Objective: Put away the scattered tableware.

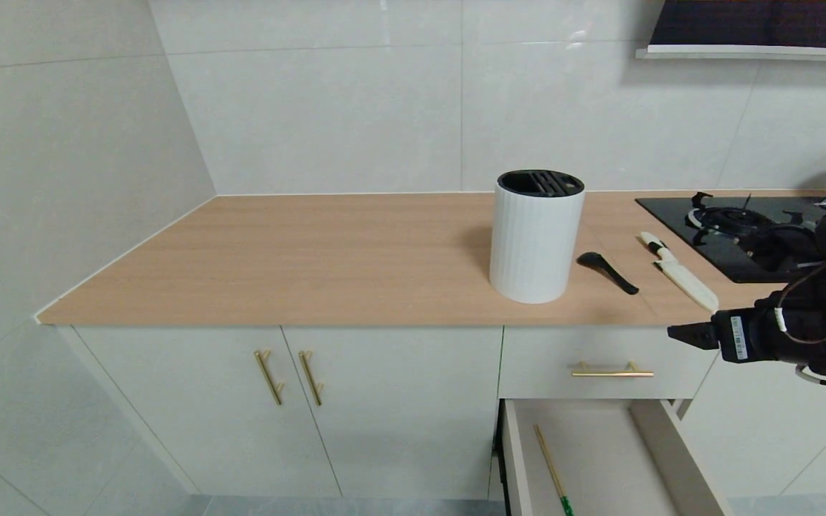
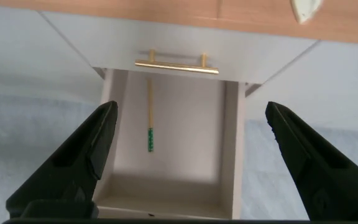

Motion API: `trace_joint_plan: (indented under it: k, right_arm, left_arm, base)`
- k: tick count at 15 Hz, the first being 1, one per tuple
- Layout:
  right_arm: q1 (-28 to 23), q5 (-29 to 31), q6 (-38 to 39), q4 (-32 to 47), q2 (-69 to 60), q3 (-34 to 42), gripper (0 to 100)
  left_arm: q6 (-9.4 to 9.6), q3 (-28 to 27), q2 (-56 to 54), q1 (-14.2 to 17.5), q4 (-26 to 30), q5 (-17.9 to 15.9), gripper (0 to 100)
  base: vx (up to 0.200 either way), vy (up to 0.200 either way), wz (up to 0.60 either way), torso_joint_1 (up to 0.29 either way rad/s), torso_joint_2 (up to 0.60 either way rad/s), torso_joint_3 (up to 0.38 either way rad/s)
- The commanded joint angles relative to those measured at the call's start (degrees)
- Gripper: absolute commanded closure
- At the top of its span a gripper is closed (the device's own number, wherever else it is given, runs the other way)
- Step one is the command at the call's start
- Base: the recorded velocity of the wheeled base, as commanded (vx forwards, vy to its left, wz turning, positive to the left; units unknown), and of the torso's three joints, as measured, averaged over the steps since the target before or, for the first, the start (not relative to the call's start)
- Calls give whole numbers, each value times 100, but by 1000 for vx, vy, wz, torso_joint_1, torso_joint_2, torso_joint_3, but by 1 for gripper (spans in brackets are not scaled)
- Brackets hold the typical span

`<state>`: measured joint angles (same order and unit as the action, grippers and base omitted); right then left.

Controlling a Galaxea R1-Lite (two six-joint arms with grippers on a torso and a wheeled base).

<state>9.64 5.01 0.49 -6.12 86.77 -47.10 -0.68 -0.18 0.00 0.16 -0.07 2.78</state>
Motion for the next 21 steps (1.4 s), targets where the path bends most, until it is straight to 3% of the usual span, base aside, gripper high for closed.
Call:
trace_joint_plan:
  k: [1, 8, 15, 21]
  right_arm:
    - [-252, -325, -251, -21, 472, -660, 0]
    - [-797, -1538, -1103, 41, 2362, -2787, 0]
    - [-938, -1600, -1350, 58, 3988, -4202, 0]
    - [-912, -1714, -1350, 49, 4383, -4544, 0]
  left_arm:
    - [-2, 1, 0, 2, -1, 3, 0]
    - [-2, 1, 0, 2, -1, 3, 0]
    - [-2, 1, 0, 2, -1, 3, 0]
    - [-2, 1, 0, 2, -1, 3, 0]
  base:
    - [0, 0, 0, 0, 0, 0]
    - [0, 0, 0, 0, 0, 0]
    - [0, 0, 0, 0, 0, 0]
    - [0, 0, 0, 0, 0, 0]
